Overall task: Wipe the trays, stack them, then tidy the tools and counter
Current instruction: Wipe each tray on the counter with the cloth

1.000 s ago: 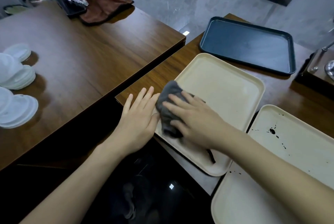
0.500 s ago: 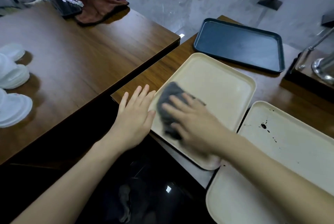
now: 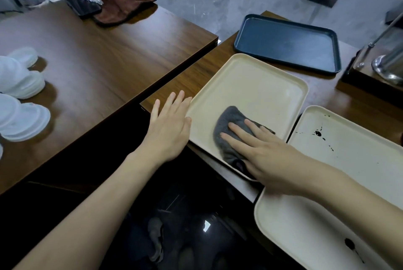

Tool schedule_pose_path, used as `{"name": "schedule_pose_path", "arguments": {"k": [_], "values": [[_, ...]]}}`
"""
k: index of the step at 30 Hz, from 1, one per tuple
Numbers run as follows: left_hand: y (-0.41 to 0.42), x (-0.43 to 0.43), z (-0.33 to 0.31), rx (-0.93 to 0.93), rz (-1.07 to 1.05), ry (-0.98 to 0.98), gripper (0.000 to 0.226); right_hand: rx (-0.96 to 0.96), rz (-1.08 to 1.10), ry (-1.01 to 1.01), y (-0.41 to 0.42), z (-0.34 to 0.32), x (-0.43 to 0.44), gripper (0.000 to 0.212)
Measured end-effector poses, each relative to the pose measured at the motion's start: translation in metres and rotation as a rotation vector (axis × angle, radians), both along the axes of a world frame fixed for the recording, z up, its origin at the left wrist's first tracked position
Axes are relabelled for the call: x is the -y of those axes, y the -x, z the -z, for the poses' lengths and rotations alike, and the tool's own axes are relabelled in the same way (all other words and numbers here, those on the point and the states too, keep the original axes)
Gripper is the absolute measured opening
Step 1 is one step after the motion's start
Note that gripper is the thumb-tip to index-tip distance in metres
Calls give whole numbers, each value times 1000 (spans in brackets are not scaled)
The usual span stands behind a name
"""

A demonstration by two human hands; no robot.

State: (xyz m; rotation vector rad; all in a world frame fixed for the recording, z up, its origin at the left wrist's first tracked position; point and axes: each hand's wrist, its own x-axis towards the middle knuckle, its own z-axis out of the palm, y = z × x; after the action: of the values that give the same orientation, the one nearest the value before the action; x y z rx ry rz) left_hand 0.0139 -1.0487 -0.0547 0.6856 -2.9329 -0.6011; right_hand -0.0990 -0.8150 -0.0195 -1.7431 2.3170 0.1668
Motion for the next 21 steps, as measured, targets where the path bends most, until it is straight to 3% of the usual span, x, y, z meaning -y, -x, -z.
{"name": "schedule_pose_path", "arguments": {"k": [2, 7, 16, 21], "values": [[-1, 2, 1, -13, 9, -25, 53, 39, 26, -6, -3, 0, 31, 76], [-3, 4, 2, -38, 32, -45, 50, 65, 92, 59, 13, 3, 92, 58], [-4, 5, 3, -61, 35, -65, 50, 60, 394, 132, 134, 0, 121, 54], [-6, 3, 4, -77, 21, -55, 50, 91, 345, 178, 143, -1, 109, 50]]}}
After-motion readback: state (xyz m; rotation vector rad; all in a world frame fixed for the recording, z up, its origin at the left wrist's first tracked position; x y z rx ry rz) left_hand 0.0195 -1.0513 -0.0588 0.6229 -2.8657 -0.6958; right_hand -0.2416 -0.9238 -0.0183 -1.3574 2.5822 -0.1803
